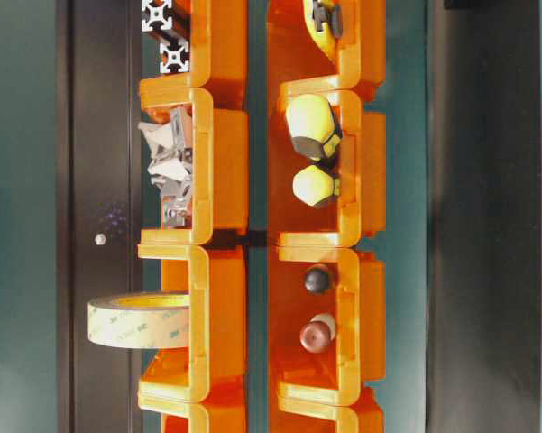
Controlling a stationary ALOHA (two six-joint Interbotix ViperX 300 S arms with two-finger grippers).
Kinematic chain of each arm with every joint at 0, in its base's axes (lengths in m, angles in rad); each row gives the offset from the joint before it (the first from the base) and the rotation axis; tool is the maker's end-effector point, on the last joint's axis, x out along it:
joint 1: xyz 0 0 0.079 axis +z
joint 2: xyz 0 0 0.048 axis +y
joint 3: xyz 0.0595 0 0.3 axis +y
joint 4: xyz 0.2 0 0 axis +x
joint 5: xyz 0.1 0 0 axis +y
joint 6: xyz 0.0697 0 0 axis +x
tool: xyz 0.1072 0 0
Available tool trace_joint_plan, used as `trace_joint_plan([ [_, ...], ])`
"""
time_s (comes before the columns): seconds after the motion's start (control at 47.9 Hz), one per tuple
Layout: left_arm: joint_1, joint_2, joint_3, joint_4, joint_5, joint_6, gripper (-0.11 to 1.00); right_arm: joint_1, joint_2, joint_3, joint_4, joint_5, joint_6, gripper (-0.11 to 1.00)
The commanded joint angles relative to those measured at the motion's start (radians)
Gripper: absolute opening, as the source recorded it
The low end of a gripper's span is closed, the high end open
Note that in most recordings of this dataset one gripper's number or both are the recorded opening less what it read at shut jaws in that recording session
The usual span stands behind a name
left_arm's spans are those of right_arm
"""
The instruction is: Pick vinyl tape from container rack with left arm.
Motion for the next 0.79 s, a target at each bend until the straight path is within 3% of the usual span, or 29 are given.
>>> trace_joint_plan([
  [0.0,0.003,0.025,-0.003,0.002,-0.032,-0.002,0.83,0.002,-0.002,-0.012,0.000,0.020,-0.003,0.00],
  [0.292,0.008,0.021,0.011,0.002,-0.132,-0.002,0.83,-0.006,-0.021,-0.009,-0.002,0.071,-0.006,0.00],
  [0.564,0.009,0.038,0.041,0.002,-0.137,-0.006,0.83,-0.008,-0.023,-0.009,-0.002,0.071,-0.006,0.00],
  [0.772,0.006,0.067,0.061,0.000,-0.146,-0.069,0.83,-0.009,-0.023,-0.011,-0.002,0.069,-0.006,0.00],
])
